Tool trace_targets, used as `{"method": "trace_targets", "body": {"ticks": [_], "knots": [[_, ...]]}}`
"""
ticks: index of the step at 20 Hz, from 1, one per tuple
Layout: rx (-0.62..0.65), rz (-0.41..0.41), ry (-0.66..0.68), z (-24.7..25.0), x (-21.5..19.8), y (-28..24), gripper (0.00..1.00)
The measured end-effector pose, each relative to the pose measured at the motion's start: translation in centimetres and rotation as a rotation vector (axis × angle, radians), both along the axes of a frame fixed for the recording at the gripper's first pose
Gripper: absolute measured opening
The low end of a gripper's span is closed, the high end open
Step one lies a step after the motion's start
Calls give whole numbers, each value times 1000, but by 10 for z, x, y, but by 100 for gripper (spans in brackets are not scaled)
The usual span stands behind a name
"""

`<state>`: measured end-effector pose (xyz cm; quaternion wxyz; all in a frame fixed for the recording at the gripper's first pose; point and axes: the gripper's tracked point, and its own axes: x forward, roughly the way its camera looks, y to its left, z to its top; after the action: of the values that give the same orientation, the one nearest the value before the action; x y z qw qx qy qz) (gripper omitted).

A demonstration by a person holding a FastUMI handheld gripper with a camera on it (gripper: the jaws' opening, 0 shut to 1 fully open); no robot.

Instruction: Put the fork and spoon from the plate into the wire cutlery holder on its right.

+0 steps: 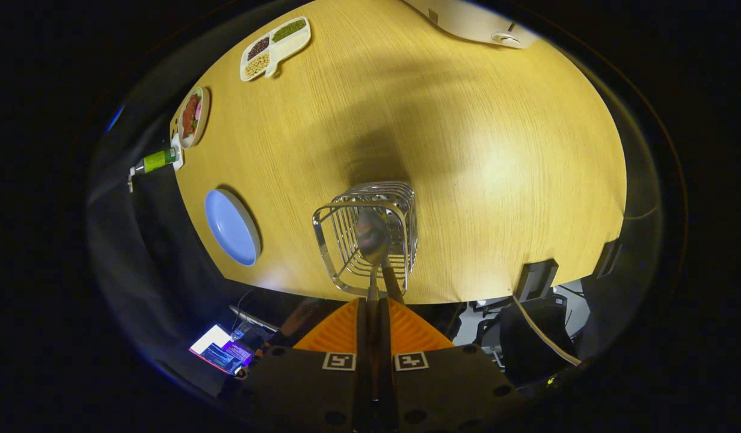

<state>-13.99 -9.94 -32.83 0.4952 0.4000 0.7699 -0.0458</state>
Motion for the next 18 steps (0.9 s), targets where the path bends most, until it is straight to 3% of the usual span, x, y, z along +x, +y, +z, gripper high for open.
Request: {"method": "trace_targets", "body": {"ticks": [6, 9, 11, 13, 15, 16, 18], "knots": [[-4, -34, -32, -10, 16, 1, 15], [-41, -92, -156, -5, 36, -10, 25], [-102, -85, -296, -2, 47, -23, 26], [-206, -73, -466, 4, 63, -40, 42], [-312, -64, -634, 21, 76, -55, 70], [-363, -63, -715, 30, 81, -61, 79], [-465, -68, -892, 58, 91, -83, 88]]}}
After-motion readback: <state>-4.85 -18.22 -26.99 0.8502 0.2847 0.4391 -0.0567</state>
